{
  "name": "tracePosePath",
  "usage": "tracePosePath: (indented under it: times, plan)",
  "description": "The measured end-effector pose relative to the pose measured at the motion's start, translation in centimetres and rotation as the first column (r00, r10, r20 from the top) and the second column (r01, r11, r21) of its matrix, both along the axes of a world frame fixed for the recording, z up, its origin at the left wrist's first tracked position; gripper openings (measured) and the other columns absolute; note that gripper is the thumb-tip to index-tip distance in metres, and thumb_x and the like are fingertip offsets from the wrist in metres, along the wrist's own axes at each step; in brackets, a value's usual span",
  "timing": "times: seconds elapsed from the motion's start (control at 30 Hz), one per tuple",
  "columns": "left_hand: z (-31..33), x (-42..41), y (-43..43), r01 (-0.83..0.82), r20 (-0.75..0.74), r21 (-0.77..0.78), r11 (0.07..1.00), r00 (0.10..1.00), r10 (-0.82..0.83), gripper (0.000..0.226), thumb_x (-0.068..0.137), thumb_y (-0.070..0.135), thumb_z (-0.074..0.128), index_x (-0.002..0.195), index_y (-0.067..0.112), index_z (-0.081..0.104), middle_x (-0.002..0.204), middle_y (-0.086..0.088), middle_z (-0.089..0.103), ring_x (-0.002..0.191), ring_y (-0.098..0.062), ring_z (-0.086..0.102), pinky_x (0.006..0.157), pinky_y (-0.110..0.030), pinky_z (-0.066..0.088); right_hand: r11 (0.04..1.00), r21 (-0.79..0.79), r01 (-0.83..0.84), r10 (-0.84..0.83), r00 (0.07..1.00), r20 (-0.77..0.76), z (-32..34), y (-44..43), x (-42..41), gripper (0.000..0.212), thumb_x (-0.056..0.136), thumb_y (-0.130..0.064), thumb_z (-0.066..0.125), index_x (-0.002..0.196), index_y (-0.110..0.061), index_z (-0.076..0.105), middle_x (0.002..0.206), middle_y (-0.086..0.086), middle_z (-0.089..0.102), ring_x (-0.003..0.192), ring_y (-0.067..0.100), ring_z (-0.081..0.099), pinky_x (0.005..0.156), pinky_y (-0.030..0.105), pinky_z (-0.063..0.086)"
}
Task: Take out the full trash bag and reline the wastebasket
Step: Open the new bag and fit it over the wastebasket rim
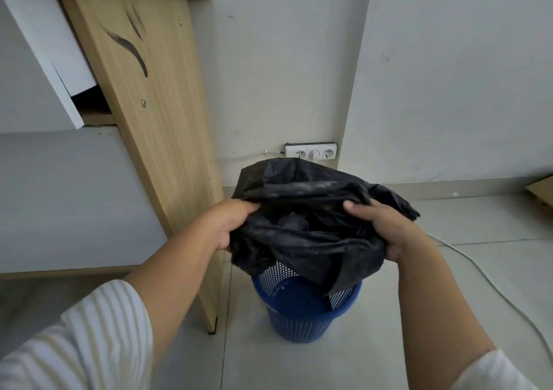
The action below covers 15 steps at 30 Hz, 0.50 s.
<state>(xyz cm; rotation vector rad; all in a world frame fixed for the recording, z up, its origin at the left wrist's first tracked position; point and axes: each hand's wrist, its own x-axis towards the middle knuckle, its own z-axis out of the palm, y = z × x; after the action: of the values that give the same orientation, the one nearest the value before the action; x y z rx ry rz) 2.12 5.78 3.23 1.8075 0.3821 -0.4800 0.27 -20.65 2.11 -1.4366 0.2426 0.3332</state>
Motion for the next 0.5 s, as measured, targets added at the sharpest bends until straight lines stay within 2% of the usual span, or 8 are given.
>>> tracePosePath:
  times: [0.07, 0.13, 0.23, 0.27, 0.33, 0.37, 0.43, 0.5]
  plan:
    - [1.0, 0.1, 0.1, -0.119, -0.121, -0.281, 0.952, 0.989, 0.088, 0.026, 0.097, 0.028, 0.048, 0.097, 0.009, 0.064, 0.095, -0.015, 0.069, 0.089, -0.030, 0.064, 0.085, -0.050, 0.050, 0.930, -0.321, -0.179, 0.205, 0.978, 0.048, 0.1, -0.4, -0.3, 0.042, 0.075, -0.010, 0.075, 0.115, -0.016, 0.063, 0.107, 0.009, 0.072, 0.099, 0.029, 0.068, 0.088, 0.040, 0.054]
    - [1.8, 0.0, 0.2, -0.205, -0.156, -0.418, 0.885, 0.976, 0.153, 0.029, 0.099, 0.022, 0.041, 0.092, 0.004, 0.063, 0.091, -0.017, 0.068, 0.085, -0.030, 0.062, 0.075, -0.050, 0.048, 0.705, -0.683, -0.194, 0.278, 0.960, 0.014, -0.1, -0.4, 0.0, 0.039, 0.079, -0.011, 0.069, 0.117, -0.019, 0.062, 0.110, 0.008, 0.069, 0.101, 0.028, 0.063, 0.092, 0.038, 0.050]
    - [2.3, 0.1, 0.2, -0.306, -0.154, -0.521, 0.797, 0.952, 0.265, 0.024, 0.098, 0.017, 0.040, 0.094, 0.004, 0.060, 0.089, -0.017, 0.066, 0.083, -0.030, 0.062, 0.068, -0.048, 0.047, 0.351, -0.921, -0.169, 0.252, 0.964, -0.081, -0.6, -0.1, 0.5, 0.034, 0.089, -0.007, 0.052, 0.122, -0.011, 0.059, 0.118, 0.015, 0.062, 0.108, 0.031, 0.058, 0.085, 0.030, 0.044]
    - [2.3, 0.1, 0.3, -0.333, -0.150, -0.542, 0.772, 0.942, 0.302, 0.023, 0.097, 0.018, 0.041, 0.096, 0.004, 0.060, 0.086, -0.017, 0.068, 0.081, -0.029, 0.062, 0.067, -0.046, 0.048, 0.283, -0.952, -0.120, 0.202, 0.977, -0.063, -0.8, -0.3, 0.5, 0.034, 0.090, -0.004, 0.048, 0.121, -0.008, 0.059, 0.120, 0.018, 0.062, 0.110, 0.032, 0.057, 0.082, 0.030, 0.042]
    - [1.8, 0.3, 0.4, -0.325, -0.110, -0.545, 0.773, 0.941, 0.319, 0.026, 0.097, 0.023, 0.043, 0.095, 0.006, 0.063, 0.072, -0.015, 0.072, 0.076, -0.028, 0.065, 0.062, -0.039, 0.049, 0.342, -0.939, 0.034, 0.056, 0.997, 0.056, -1.0, -1.2, 0.5, 0.031, 0.087, 0.000, 0.047, 0.112, -0.005, 0.064, 0.114, 0.020, 0.064, 0.105, 0.034, 0.058, 0.075, 0.030, 0.041]
    - [1.5, 0.4, 0.4, -0.306, -0.085, -0.511, 0.803, 0.948, 0.307, 0.030, 0.097, 0.027, 0.045, 0.095, 0.006, 0.065, 0.067, -0.013, 0.072, 0.072, -0.027, 0.066, 0.058, -0.036, 0.050, 0.469, -0.876, 0.112, -0.031, 0.993, 0.111, -1.1, -1.6, 0.5, 0.030, 0.085, 0.000, 0.048, 0.107, -0.006, 0.067, 0.109, 0.021, 0.065, 0.100, 0.035, 0.060, 0.072, 0.031, 0.044]
    - [1.2, 0.3, 0.3, -0.240, -0.047, -0.449, 0.861, 0.968, 0.245, 0.034, 0.096, 0.035, 0.049, 0.099, 0.006, 0.068, 0.070, -0.012, 0.074, 0.065, -0.026, 0.070, 0.053, -0.032, 0.055, 0.822, -0.517, 0.239, -0.228, 0.970, 0.085, -0.9, -2.3, 0.2, 0.024, 0.084, 0.000, 0.052, 0.100, -0.010, 0.066, 0.094, 0.018, 0.067, 0.083, 0.034, 0.063, 0.064, 0.036, 0.052]
    - [0.8, 0.2, 0.3, -0.192, 0.002, -0.375, 0.907, 0.978, 0.208, 0.033, 0.093, 0.037, 0.055, 0.105, 0.009, 0.068, 0.085, -0.014, 0.074, 0.071, -0.026, 0.070, 0.059, -0.033, 0.056, 0.958, -0.090, 0.273, -0.280, 0.956, -0.085, -0.5, -2.7, -0.1, 0.017, 0.086, -0.002, 0.053, 0.097, -0.010, 0.063, 0.077, 0.013, 0.067, 0.066, 0.028, 0.063, 0.054, 0.031, 0.053]
